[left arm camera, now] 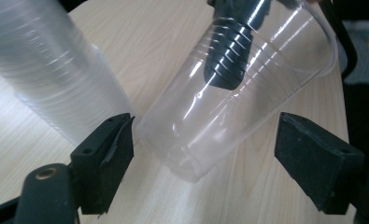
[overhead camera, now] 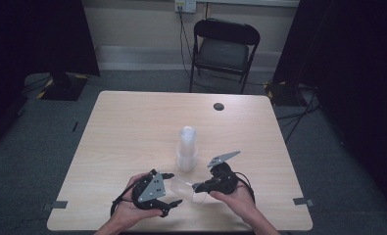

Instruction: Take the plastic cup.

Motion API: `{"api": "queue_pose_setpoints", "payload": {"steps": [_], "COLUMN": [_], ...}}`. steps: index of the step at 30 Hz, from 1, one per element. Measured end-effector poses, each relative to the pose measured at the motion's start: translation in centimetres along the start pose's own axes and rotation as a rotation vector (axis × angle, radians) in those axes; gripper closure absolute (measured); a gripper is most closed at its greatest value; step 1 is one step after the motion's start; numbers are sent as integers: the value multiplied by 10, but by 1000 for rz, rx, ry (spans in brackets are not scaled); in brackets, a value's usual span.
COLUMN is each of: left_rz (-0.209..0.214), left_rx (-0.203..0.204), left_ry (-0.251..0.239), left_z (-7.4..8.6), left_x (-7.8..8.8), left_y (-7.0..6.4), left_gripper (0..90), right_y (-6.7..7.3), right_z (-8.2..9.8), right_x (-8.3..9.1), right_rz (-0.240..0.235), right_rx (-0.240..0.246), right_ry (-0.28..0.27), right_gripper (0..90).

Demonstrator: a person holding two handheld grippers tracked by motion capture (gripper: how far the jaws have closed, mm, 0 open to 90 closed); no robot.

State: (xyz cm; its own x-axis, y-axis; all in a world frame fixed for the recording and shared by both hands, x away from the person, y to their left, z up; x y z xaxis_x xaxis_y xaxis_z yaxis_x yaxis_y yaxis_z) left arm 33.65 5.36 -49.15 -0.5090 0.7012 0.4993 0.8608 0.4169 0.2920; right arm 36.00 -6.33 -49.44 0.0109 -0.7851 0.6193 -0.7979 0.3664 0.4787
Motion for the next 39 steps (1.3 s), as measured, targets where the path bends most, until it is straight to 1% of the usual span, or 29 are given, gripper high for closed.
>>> {"api": "queue_pose_setpoints", "payload": {"steps": [1, 2, 3, 4, 5, 6, 7, 9, 10, 11, 14, 15, 17, 19, 20, 21, 22, 23, 24, 25, 26, 31, 32, 33, 35, 36, 37, 38, 39], "left_rz": [-4, -4, 4, 4, 16, 16, 14, 15, 13, -1, -2, -13, -14, 0, 0, 5, 4, 4, 0, 3, 0, -1, -5, -8, -11, -19, -19, -13, -14], "left_rx": [-40, -40, -71, -71, -75, -82, -88, -92, -81, -76, -73, -86, -82, -78, -78, -67, -65, -65, -61, -46, -60, -75, -96, -107, -113, -124, -124, -137, -122], "left_ry": [20, 20, 33, 33, 39, 43, 37, 44, 32, 30, 31, 39, 46, 49, 49, 54, 60, 60, 49, 48, 45, 21, 14, 13, 8, 2, 2, -1, -5], "left_z": [3, 3, 5, 5, 6, 7, 7, 7, 6, 5, 4, 5, 5, 5, 5, 6, 6, 6, 5, 5, 4, -3, -7, -8, -9, -12, -12, -13, -14], "left_x": [-4, -4, -6, -6, -6, -9, -10, -10, -11, -12, -13, -14, -16, -16, -16, -16, -15, -15, -16, -15, -15, -17, -18, -19, -19, -19, -19, -19, -19], "left_y": [-4, -4, -7, -7, -9, -12, -12, -13, -14, -14, -15, -14, -15, -16, -16, -16, -15, -15, -15, -14, -14, -17, -19, -21, -22, -24, -24, -25, -27], "left_gripper": [177, 176, 174, 178, 168, 162, 162, 162, 161, 151, 158, 174, 185, 239, 270, 270, 282, 282, 282, 284, 283, 275, 272, 270, 264, 261, 254, 254, 250], "right_y": [1, 2, 3, 4, 5, 6, 7, 7, 8, 9, 8, 7, 6, 6, 6, 6, 6, 6, 5, 5, 5, 5, 6, 6, 7, 7, 7, 7, 8], "right_z": [0, 1, 2, 3, 3, 3, 3, 3, 2, 0, 0, -1, -2, -2, -2, -3, -4, -4, -5, -6, -6, -7, -7, -7, -7, -7, -7, -7, -7], "right_x": [-3, -5, -8, -10, -12, -13, -14, -14, -15, -15, -14, -13, -13, -13, -13, -13, -12, -12, -11, -11, -12, -13, -15, -16, -17, -19, -19, -21, -22], "right_rz": [-6, -10, -10, -14, -17, -19, -24, -23, -27, -40, -36, -37, -34, -30, -30, -30, -26, -26, -24, -25, -26, -32, -32, -33, -35, -30, -30, -36, -35], "right_rx": [-6, -7, -4, -4, -4, -1, -1, 2, 4, 7, 6, -1, -2, -1, -1, -6, -9, -9, -7, -16, -20, -21, -23, -26, -28, -30, -30, -36, -35], "right_ry": [24, 39, 49, 59, 67, 68, 71, 76, 72, 62, 59, 51, 49, 45, 45, 37, 25, 25, 23, 12, 7, 8, 15, 17, 20, 32, 32, 32, 31], "right_gripper": [900, 900, 900, 900, 900, 900, 900, 900, 900, 900, 900, 900, 900, 900, 900, 899, 899, 899, 899, 899, 899, 900, 900, 900, 900, 900, 900, 900, 900]}}
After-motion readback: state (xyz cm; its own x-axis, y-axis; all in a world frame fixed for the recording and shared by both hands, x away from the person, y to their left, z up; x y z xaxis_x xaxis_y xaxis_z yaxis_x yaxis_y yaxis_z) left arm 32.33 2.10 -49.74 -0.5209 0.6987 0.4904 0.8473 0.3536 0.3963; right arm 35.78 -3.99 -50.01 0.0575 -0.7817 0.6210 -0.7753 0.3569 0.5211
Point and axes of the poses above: each handheld gripper's, and its own axes: x roughly backward along the jaws, z roughly out of its underside, y roughly to its left, the point moved 9 cm from there along -x, roughly forward along the jaws, and after that the axes turned 7 degrees about -z, right-handed, at the moved point
